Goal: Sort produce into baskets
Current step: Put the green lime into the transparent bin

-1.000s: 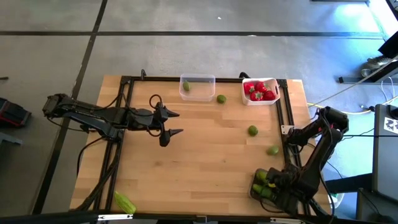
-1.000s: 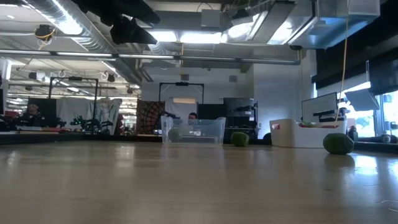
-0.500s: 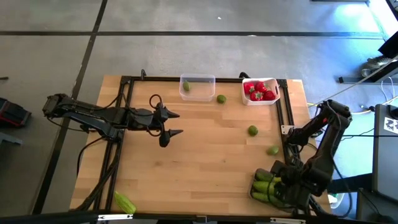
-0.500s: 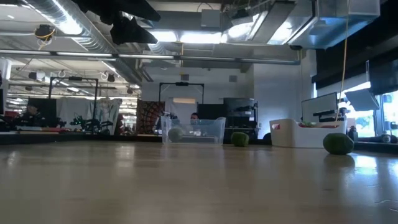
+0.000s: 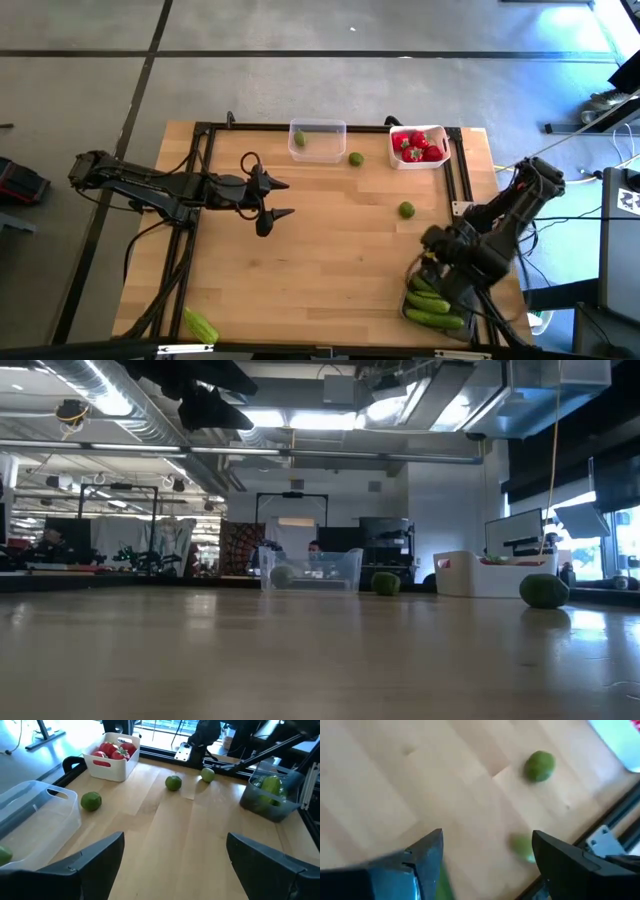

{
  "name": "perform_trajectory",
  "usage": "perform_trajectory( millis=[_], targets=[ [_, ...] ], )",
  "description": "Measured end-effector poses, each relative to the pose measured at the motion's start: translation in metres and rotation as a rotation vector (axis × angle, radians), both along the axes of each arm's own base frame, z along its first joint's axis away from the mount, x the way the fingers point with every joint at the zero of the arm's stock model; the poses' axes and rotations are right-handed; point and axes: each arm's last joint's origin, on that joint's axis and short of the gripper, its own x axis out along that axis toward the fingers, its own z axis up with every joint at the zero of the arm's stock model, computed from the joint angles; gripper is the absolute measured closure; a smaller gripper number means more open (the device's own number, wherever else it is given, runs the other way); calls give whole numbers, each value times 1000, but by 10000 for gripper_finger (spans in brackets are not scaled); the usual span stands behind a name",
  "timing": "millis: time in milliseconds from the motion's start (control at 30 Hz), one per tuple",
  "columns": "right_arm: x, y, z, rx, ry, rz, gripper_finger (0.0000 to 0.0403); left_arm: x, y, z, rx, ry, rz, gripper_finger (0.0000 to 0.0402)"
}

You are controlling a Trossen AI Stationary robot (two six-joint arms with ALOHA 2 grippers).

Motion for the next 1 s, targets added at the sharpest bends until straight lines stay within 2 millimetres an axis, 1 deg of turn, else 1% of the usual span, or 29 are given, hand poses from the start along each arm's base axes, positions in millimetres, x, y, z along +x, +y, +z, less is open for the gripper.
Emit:
perform_trajectory(
  millis=[133, 333, 533, 667, 800, 900, 1000],
  targets=[
    [14, -22, -13, -58, 71, -37, 127, 0, 0, -1, 20, 14, -8, 54],
    [32, -67, -45, -128, 218, -62, 127, 0, 0, -1, 33, 16, -14, 54],
    [50, -113, -75, -83, 288, -26, 127, 0, 0, -1, 34, 16, -15, 54],
    [53, -139, -93, -19, 316, -17, 127, 0, 0, -1, 34, 16, -15, 54],
    [53, -156, -109, 49, 306, -16, 127, 0, 0, -1, 34, 16, -15, 54],
    [54, -162, -117, 94, 272, -13, 127, 0, 0, -1, 34, 17, -15, 54],
    [55, -168, -122, 98, 244, -16, 127, 0, 0, -1, 37, 17, -16, 54]
  ],
)
